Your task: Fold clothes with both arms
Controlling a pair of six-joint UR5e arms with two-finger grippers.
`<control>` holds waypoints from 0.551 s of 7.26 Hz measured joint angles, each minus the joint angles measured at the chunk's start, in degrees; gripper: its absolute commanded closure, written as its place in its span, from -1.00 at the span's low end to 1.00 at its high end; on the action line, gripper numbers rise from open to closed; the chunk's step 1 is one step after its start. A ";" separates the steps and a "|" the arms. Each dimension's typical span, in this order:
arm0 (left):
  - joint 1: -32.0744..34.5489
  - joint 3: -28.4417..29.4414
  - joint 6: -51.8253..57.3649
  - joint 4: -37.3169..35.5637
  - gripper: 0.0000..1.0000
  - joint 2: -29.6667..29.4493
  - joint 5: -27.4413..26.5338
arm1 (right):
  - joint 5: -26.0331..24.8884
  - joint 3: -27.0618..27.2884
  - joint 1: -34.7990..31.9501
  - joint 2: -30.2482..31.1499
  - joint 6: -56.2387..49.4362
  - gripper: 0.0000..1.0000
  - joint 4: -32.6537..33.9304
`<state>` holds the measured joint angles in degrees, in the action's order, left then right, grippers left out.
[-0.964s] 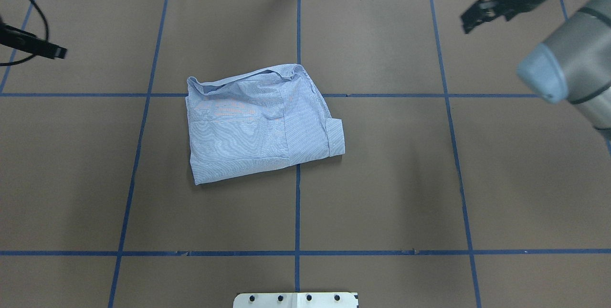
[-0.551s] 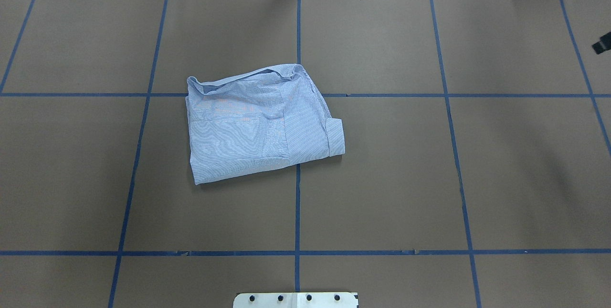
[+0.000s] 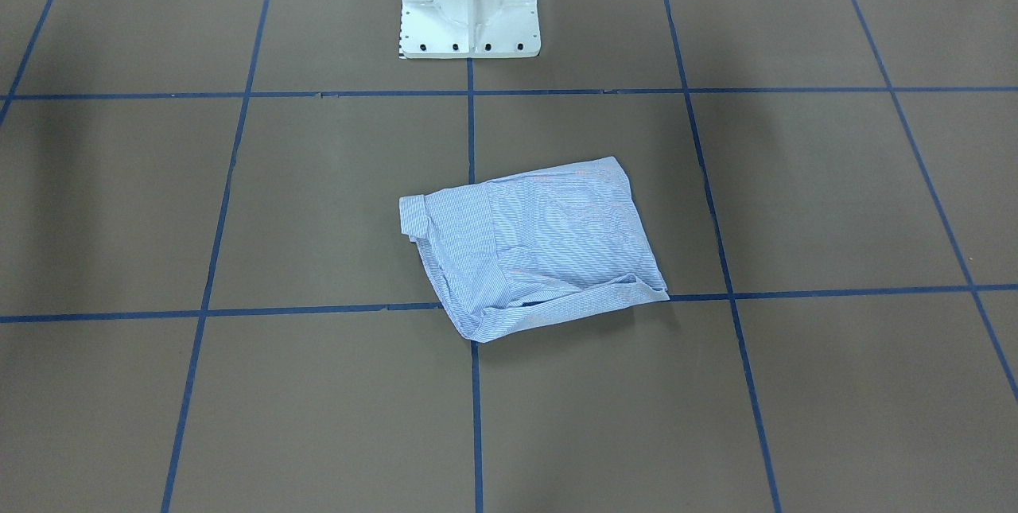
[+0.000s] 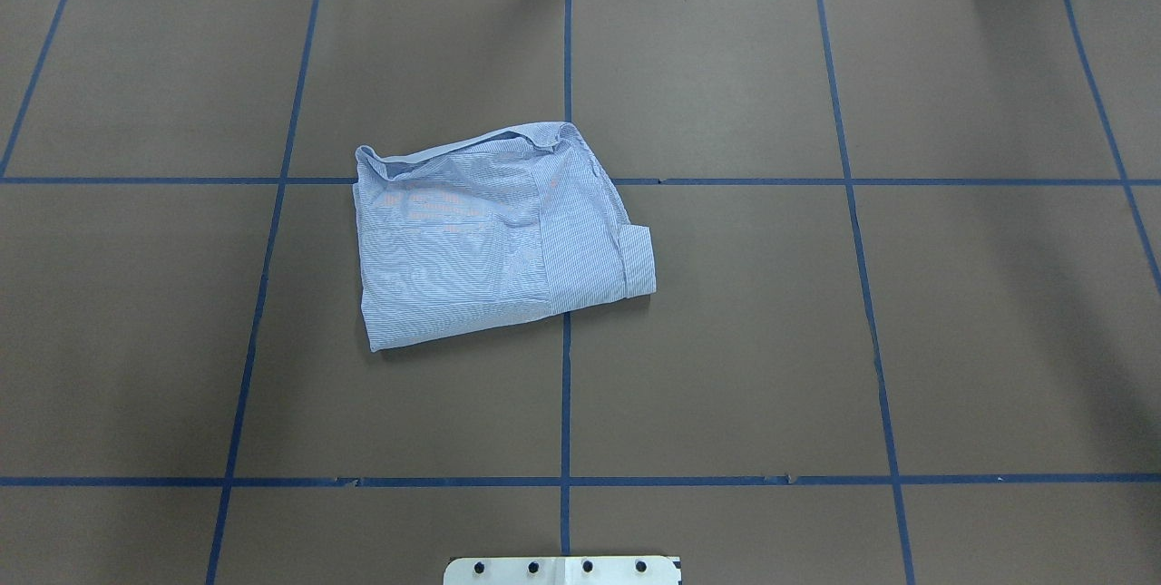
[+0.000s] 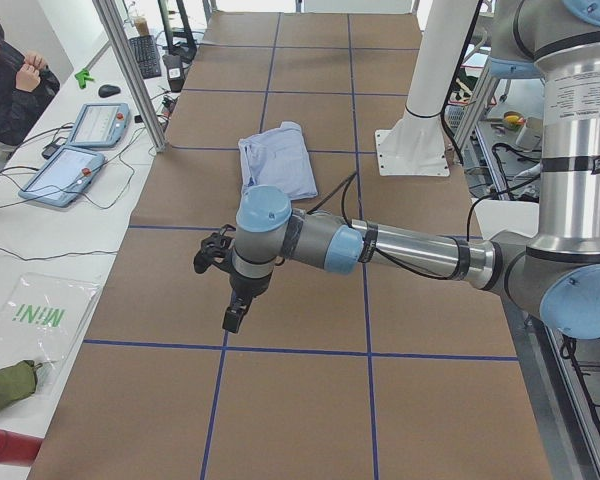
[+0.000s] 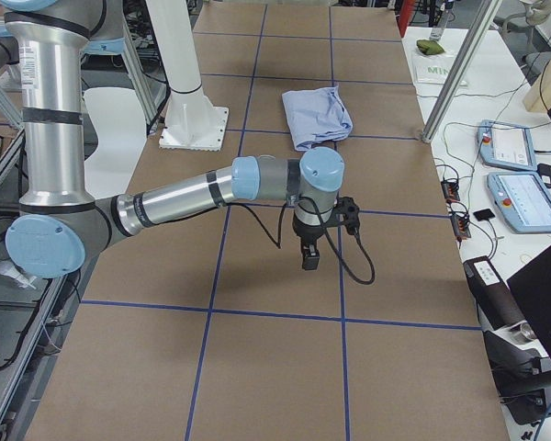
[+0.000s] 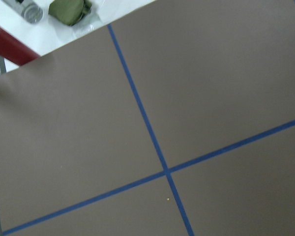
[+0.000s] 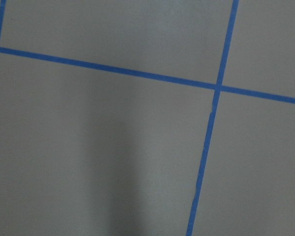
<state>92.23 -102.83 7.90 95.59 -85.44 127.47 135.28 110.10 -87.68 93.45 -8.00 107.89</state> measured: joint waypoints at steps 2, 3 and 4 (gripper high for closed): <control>1.32 -0.93 -0.25 -0.61 -1.00 2.48 0.48 | 0.01 -0.26 -0.02 4.03 0.18 -1.00 -6.77; 1.48 -1.23 -0.54 -0.70 -1.00 3.24 0.37 | 0.16 -0.48 0.01 5.38 0.10 -1.00 -9.42; 1.48 -1.19 -0.73 -0.72 -1.00 3.76 0.26 | 0.49 -0.74 0.04 6.56 -0.04 -1.00 -10.52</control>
<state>93.71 -104.02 7.17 94.87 -81.69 127.73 135.77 109.36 -87.64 100.01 -8.04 97.37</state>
